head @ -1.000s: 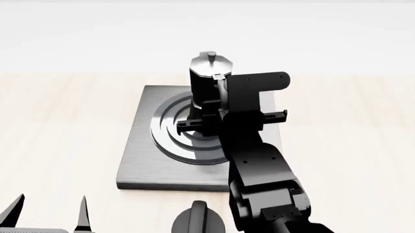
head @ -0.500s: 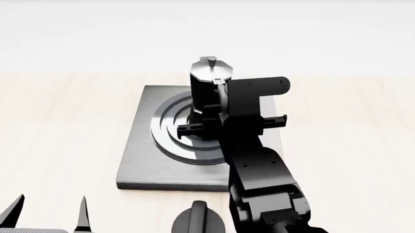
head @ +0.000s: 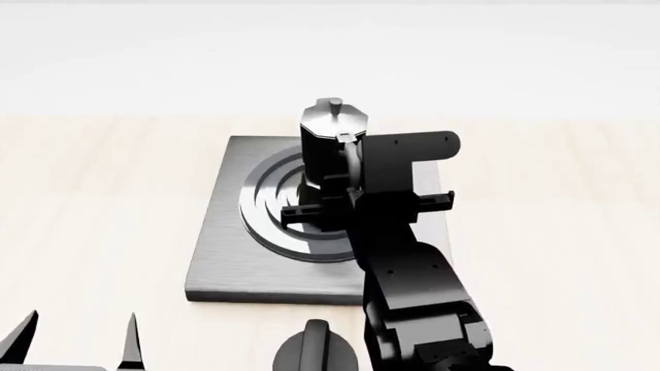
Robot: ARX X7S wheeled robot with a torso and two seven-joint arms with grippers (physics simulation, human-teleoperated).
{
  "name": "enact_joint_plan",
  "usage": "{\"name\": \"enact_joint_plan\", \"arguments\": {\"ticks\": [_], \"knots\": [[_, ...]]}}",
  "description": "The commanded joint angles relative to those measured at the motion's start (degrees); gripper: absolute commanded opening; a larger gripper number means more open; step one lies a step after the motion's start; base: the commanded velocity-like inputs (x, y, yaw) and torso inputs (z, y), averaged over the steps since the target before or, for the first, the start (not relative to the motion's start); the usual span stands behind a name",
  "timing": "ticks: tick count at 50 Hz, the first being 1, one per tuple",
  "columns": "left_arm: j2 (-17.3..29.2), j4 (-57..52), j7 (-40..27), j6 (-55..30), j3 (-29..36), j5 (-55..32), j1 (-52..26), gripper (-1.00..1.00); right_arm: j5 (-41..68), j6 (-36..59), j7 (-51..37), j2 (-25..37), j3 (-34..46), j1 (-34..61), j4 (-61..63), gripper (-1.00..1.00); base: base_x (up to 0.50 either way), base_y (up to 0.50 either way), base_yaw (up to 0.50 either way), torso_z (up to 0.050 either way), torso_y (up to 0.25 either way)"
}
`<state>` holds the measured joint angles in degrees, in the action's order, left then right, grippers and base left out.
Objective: Put the moka pot on the stove.
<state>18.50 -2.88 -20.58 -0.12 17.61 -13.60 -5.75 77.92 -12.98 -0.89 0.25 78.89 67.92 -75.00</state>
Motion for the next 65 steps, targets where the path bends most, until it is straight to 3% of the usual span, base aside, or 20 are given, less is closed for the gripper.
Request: {"name": "enact_joint_plan", "arguments": {"ticks": [1, 33, 34, 53, 65], "knots": [[0.08, -0.38, 0.18, 0.13, 0.01, -0.19, 0.27, 1.00, 1.14, -0.61, 0.21, -0.24, 0.65, -0.47, 0.01, -1.00, 0.00, 0.00, 0.00, 0.000, 0.000], [0.13, 0.34, -0.02, 0.29, 0.68, -0.30, -0.27, 1.00, 6.35, -2.03, 2.21, -0.24, 4.30, -2.68, 0.01, -1.00, 0.00, 0.00, 0.00, 0.000, 0.000], [0.15, 0.34, -0.05, 0.28, 0.67, -0.32, -0.28, 1.00, 6.48, -2.08, 2.11, -0.24, 4.55, -2.72, 0.01, 1.00, 0.00, 0.00, 0.00, 0.000, 0.000], [0.25, 0.59, -0.07, 0.29, 1.05, -0.50, -0.57, 1.00, 8.54, -4.55, 4.16, -0.24, 5.98, -4.20, 0.01, 1.00, 0.00, 0.00, 0.00, 0.000, 0.000], [0.47, 0.36, -0.12, 0.19, 1.19, -0.71, -0.56, 1.00, -2.19, -5.29, 3.15, -0.23, -2.60, -3.86, 0.01, 1.00, 0.00, 0.00, 0.00, 0.000, 0.000]]}}
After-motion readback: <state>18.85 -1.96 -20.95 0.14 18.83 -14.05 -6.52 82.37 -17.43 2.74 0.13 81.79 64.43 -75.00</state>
